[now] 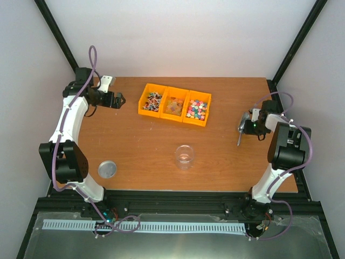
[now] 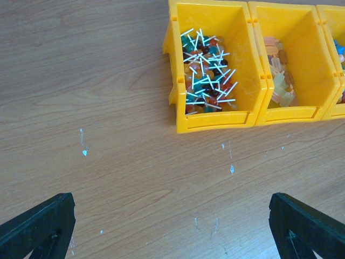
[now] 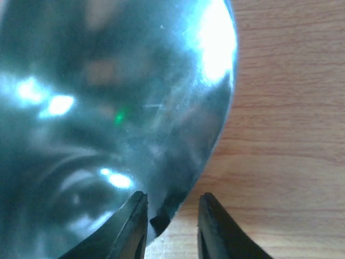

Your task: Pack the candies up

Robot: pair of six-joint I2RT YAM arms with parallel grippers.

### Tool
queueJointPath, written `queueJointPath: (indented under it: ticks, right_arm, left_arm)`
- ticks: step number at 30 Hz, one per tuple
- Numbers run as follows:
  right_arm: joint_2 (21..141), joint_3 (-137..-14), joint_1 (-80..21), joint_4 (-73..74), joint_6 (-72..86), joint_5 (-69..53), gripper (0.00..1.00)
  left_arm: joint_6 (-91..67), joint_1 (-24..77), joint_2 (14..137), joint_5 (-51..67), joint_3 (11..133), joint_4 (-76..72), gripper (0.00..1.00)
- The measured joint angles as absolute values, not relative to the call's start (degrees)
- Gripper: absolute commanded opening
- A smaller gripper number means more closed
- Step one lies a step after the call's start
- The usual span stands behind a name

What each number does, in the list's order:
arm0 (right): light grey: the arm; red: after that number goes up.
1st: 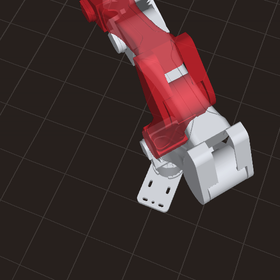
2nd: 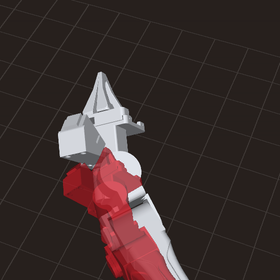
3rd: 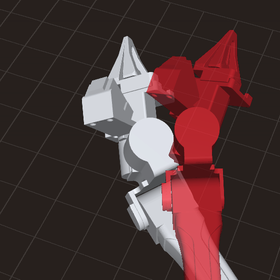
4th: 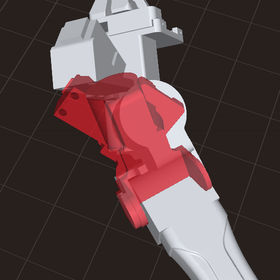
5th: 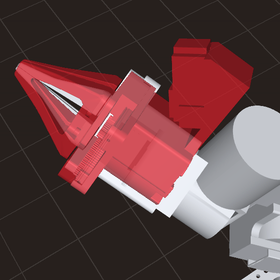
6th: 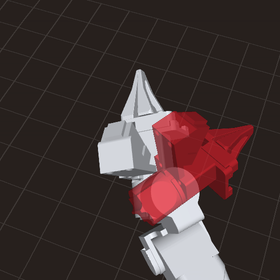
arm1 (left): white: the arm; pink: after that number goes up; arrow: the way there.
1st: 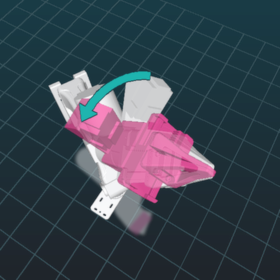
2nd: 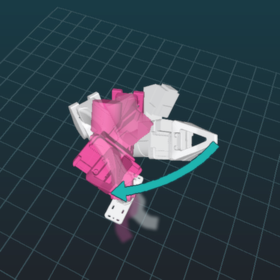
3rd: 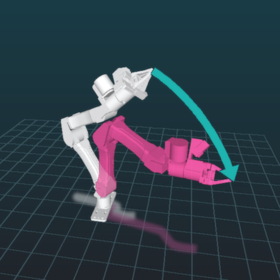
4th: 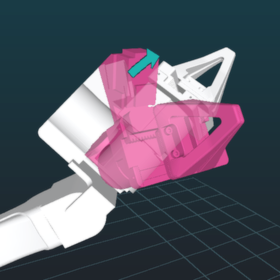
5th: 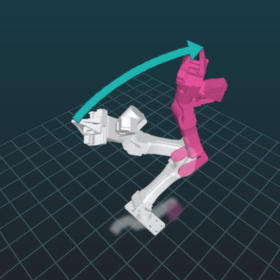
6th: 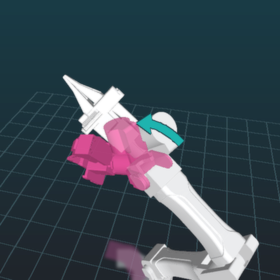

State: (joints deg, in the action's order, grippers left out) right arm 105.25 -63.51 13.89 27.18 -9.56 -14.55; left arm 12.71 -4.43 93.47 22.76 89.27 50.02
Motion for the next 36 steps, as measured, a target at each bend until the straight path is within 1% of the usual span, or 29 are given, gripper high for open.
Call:
queueJointPath:
  ticks: [4,5,12,23,26,32,36]
  right_arm:
    - [106.76,-64.84,13.89,27.27,-10.61,-14.63,0.04]
    - [106.85,-64.95,13.89,27.29,-10.39,-14.63,0.03]
    - [107.04,-68.9,13.91,28.14,-12.47,-15.88,0.03]
    - [104.77,-70.91,13.5,36.12,-18.02,-21.04,0.03]
    - [102.32,-71.5,12.47,38.37,-19.55,-22.59,0.03]
    - [95.81,-73.17,6.39,42.65,-22.68,-25.78,0.03]
    - [91.35,-74.78,-1.63,44.73,-24.45,-25.98,0.03]
  left_arm:
    - [12.71,-4.43,93.49,22.79,90.04,50.17,1.0]
    - [12.71,-4.43,93.6,22.79,90.45,50.37,1.0]
    - [12.71,-4.43,93.69,22.76,91.2,50.68,1.0]
    - [13.91,-4.16,95.48,26.0,94.11,52.53,1.0]
    - [15.05,-3.27,96.18,27.79,95.35,53.89,0.97]
    - [17.06,1.26,99.42,34.15,99.98,57.78,0.89]
    - [17.41,7.35,103.26,37.71,105.51,61.01,0.87]
